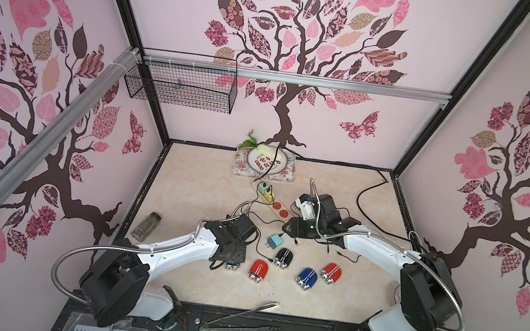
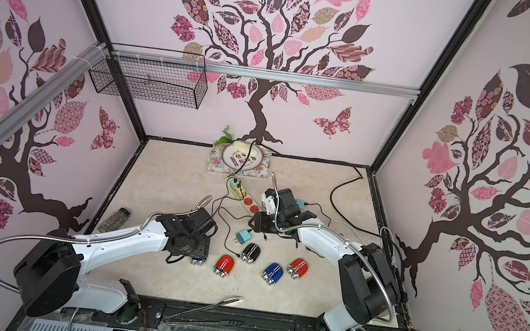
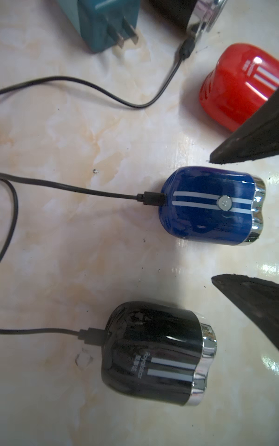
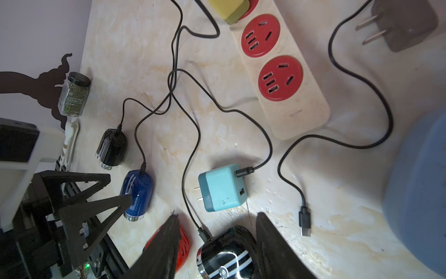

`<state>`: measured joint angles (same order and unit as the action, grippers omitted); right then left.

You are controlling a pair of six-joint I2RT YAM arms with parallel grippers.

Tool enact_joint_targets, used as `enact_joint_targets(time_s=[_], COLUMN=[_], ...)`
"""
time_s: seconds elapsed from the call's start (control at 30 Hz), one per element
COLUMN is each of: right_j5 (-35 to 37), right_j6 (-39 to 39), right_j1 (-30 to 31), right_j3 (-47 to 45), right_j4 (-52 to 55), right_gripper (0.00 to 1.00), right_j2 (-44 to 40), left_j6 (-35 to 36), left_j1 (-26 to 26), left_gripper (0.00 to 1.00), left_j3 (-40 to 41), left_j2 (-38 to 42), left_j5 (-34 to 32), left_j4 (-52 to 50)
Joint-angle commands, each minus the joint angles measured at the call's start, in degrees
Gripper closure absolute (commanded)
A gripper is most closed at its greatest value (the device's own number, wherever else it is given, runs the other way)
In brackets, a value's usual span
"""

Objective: Unplug the electric shaver
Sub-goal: Pick up the electric shaver from the center of the board.

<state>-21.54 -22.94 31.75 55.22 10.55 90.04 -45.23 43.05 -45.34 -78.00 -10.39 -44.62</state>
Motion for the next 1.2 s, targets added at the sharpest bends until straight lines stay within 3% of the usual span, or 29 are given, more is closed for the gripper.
enact_joint_targets(time_s=[0.0,0.73,1.17], right_j5=[0.3,-0.3,-0.5], right_j6=[-0.7,-2.3,-2.4], right_j1=[0.3,1.4,1.8], right_j3=[2.4,1.6,1.5], right_j4=[0.8,-1.9,-2.8], right_gripper=[0.45,0.43,0.43], right_j2=[-1.0,1.3,2.2], left_j6=[-1.1,-1.7,-0.9], left_j1=[0.6,2.6,3.3], left_gripper=[0.26,0.27,0.30], left_j3=[1.4,4.8,5.0], left_j2=[0.3,-4.8,-5.5], left_j5=[-0.5,1.2,-1.0], left_j4=[1.1,6.6,6.2])
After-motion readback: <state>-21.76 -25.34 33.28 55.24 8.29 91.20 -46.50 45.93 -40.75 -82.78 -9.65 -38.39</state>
